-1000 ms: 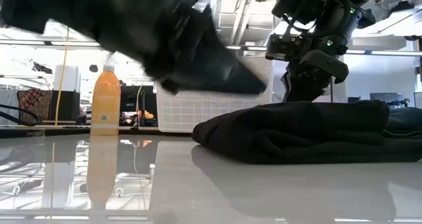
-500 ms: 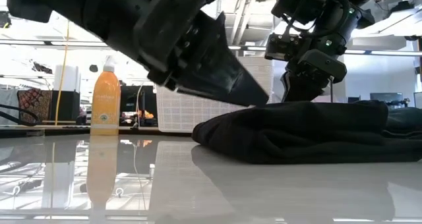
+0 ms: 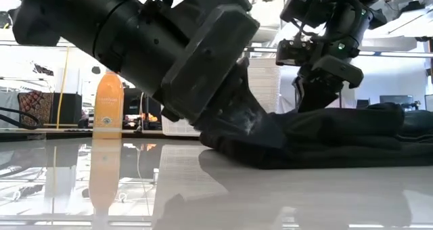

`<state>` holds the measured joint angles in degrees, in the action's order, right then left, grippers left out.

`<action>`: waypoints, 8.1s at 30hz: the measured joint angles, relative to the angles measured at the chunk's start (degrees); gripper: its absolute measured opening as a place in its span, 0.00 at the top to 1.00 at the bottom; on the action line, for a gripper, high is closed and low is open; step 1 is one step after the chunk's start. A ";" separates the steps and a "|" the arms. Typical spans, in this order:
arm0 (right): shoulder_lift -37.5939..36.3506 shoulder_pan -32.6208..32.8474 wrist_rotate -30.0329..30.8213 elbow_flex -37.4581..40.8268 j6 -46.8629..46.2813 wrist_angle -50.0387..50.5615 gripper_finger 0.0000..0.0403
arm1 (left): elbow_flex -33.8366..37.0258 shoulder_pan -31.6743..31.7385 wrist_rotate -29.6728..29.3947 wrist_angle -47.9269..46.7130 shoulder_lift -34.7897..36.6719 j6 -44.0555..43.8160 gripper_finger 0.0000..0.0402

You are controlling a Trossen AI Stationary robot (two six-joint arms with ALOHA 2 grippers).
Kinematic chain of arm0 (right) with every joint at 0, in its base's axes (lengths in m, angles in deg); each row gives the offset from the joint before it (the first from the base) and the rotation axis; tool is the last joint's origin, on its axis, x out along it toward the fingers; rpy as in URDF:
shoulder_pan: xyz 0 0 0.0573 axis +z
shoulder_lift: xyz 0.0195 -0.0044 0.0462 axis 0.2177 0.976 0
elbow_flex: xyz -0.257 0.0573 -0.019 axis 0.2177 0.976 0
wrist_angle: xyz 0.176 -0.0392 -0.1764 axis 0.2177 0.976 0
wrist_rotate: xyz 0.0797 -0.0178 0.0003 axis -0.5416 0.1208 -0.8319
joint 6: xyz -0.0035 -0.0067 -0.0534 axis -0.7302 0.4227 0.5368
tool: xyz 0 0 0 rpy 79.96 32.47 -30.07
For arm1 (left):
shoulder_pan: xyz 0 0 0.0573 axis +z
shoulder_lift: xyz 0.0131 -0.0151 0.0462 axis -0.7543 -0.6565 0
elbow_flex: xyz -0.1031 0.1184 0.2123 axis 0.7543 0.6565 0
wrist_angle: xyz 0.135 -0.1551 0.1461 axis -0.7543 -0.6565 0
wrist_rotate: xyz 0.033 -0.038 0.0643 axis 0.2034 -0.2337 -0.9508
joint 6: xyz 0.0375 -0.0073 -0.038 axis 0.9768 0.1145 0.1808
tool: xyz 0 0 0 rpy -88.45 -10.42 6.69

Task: Fold laundry
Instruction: Fold the black t-shirt, then stack the folded black t-shirt on the dark blue jeans

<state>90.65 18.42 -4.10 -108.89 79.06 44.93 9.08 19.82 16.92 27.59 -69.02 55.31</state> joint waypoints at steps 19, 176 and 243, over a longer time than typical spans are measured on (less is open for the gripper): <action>0.00 0.93 -0.94 -0.02 -3.20 4.49 0.85 | -0.26 -3.44 1.58 -27.23 7.50 -11.25 1.00; -0.71 28.07 7.69 8.43 -8.62 -22.15 0.82 | -12.07 -2.02 17.78 -9.49 -1.25 3.03 0.83; 14.77 26.73 11.82 12.97 -78.60 -51.82 0.28 | 31.40 -12.29 3.59 -9.03 32.15 -19.98 0.89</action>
<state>105.42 45.14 7.72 -95.92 0.46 -6.90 40.48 7.53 20.51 18.56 -36.88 35.33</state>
